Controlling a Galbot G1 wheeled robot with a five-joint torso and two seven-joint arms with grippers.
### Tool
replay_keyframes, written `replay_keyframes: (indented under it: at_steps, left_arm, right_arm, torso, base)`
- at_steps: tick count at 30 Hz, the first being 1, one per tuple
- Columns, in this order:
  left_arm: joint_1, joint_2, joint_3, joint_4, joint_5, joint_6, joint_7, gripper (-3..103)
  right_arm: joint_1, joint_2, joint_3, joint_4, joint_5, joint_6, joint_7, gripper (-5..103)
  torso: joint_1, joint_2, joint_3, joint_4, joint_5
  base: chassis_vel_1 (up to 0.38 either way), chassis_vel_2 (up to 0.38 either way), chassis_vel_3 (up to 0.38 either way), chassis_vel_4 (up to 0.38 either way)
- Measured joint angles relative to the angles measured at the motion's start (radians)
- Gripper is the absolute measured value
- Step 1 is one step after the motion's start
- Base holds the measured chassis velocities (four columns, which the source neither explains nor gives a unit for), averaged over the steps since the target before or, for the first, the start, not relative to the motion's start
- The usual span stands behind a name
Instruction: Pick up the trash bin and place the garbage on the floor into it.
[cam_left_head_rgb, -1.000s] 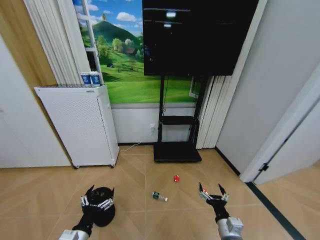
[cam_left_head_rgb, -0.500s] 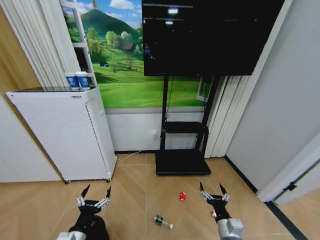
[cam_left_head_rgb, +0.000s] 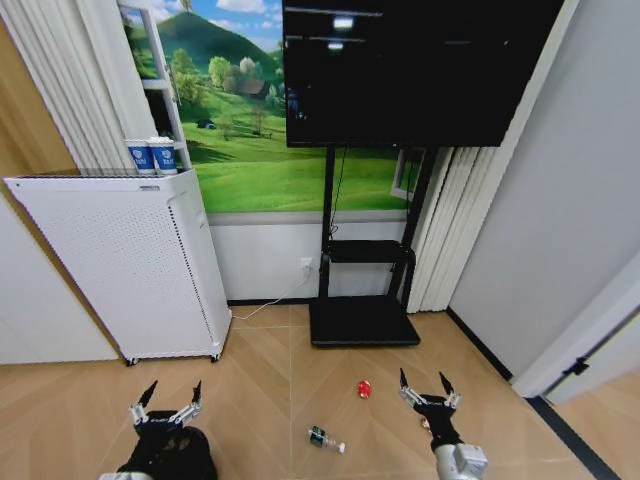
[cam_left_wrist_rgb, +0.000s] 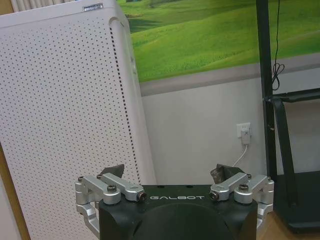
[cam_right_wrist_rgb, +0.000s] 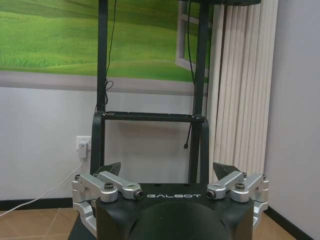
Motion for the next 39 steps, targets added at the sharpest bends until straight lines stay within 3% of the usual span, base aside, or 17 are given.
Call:
replay_keyframes:
  at_steps: [6,11,15,26,39]
  left_arm:
    - [0.031,0.002,-0.004,0.035,0.006,-0.014,0.011,100]
    - [0.075,0.003,-0.038,0.051,-0.006,0.020,-0.010,100]
    - [0.084,0.007,-0.062,0.069,-0.016,0.003,-0.011,100]
    - [0.076,0.003,-0.024,0.063,0.022,0.026,-0.004,100]
    - [0.046,-0.004,0.010,0.015,-0.040,-0.021,0.001,100]
  right_arm:
    - [0.000,0.010,0.001,-0.014,-0.003,0.007,-0.003,100]
    - [0.003,0.012,0.003,-0.029,-0.005,0.012,-0.004,100]
    - [0.009,0.013,0.003,-0.039,-0.005,0.012,-0.004,100]
    - [0.010,0.016,0.004,-0.052,-0.009,0.013,-0.005,100]
    - [0.007,0.030,0.002,-0.068,-0.019,0.041,-0.014,100]
  torso:
    - [-0.014,-0.036,-0.022,-0.0002,0.0000]
    - [-0.023,-0.058,-0.035,-0.0001,0.0000]
    - [-0.031,-0.077,-0.047,-0.0001,0.0000]
    - [-0.048,-0.122,-0.074,-0.0002,0.0001]
    - [-0.069,-0.178,-0.110,-0.0002,0.0002]
  base:
    - [0.000,0.000,0.000,0.000]
    - [0.000,0.000,0.000,0.000]
    - [0.000,0.000,0.000,0.000]
    - [0.000,0.000,0.000,0.000]
    - [0.000,0.000,0.000,0.000]
